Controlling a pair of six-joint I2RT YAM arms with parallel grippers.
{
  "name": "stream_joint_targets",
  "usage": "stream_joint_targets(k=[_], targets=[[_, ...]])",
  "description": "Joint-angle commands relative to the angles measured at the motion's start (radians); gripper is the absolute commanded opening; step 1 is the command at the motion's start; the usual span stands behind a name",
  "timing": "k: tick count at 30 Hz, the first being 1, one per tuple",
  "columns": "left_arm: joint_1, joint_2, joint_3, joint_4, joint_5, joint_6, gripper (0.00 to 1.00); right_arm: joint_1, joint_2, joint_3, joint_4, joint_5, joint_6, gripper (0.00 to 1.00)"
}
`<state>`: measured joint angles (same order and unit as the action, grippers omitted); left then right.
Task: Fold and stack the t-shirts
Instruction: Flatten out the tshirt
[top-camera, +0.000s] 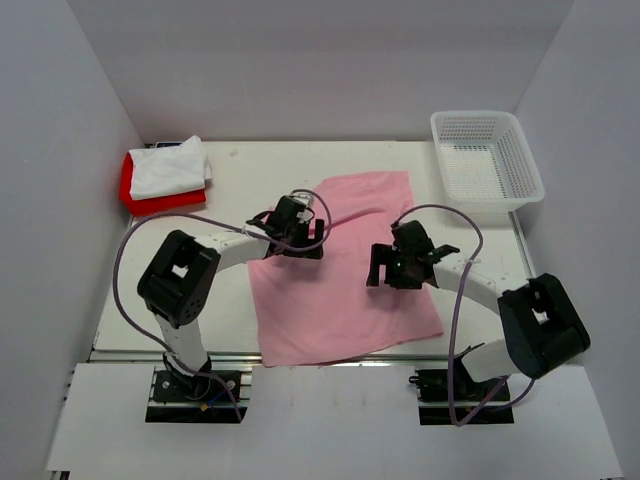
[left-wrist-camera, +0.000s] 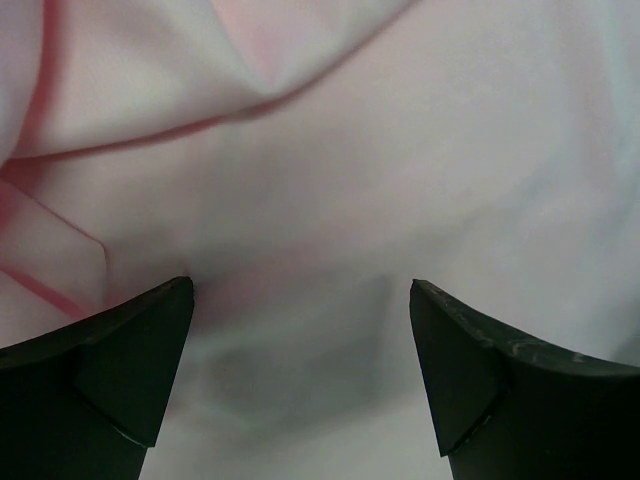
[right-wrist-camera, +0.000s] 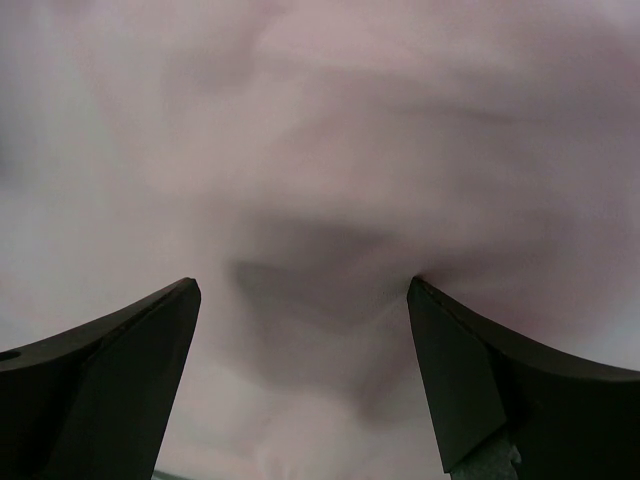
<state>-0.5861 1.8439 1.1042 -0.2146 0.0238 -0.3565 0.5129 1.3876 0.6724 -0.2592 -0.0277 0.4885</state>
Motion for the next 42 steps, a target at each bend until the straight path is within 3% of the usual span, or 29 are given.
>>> stream_joint_targets(k=[1, 5, 10, 11, 17, 20, 25, 28, 31, 34, 38, 42], targets=[[0.005, -0.067, -0.156, -0.102, -0.002, -0.113, 1.0, -0.002, 0.083, 0.074, 0.017, 0.072, 0.002, 0.9], [-0.021, -0.191, -0.283, -0.109, -0.047, -0.209, 1.0, -0.005, 0.22, 0.22, 0.011, 0.087, -0.011, 0.9], [-0.047, -0.307, -0.415, -0.109, 0.053, -0.254, 1.0, -0.01, 0.45, 0.424, -0.009, 0.081, -0.051, 0.9], [-0.064, -0.316, -0.435, -0.109, 0.071, -0.263, 1.0, -0.011, 0.477, 0.538, -0.029, 0.087, -0.051, 0.9], [-0.171, -0.29, -0.425, -0.059, 0.313, -0.21, 1.0, -0.011, 0.688, 0.87, -0.11, 0.084, -0.157, 0.9], [-0.225, -0.32, -0.35, -0.121, 0.253, -0.167, 1.0, -0.011, 0.686, 0.923, -0.115, 0.098, -0.214, 0.9], [-0.244, -0.414, -0.192, -0.262, 0.065, -0.119, 1.0, -0.011, 0.547, 0.9, -0.092, 0.152, -0.293, 0.9], [-0.229, -0.46, -0.123, -0.388, -0.14, -0.14, 1.0, -0.008, 0.463, 0.85, -0.103, 0.169, -0.291, 0.9], [-0.207, -0.535, -0.112, -0.494, -0.327, -0.231, 1.0, -0.008, 0.377, 0.755, -0.132, 0.176, -0.249, 0.9], [-0.167, -0.595, -0.15, -0.538, -0.427, -0.291, 1.0, -0.001, 0.294, 0.638, -0.147, 0.155, -0.199, 0.9], [-0.068, -0.655, -0.187, -0.589, -0.533, -0.363, 1.0, 0.012, 0.177, 0.472, -0.126, 0.087, -0.143, 0.9], [0.087, -0.645, -0.207, -0.495, -0.548, -0.34, 1.0, 0.019, 0.117, 0.346, -0.156, 0.172, -0.088, 0.9]])
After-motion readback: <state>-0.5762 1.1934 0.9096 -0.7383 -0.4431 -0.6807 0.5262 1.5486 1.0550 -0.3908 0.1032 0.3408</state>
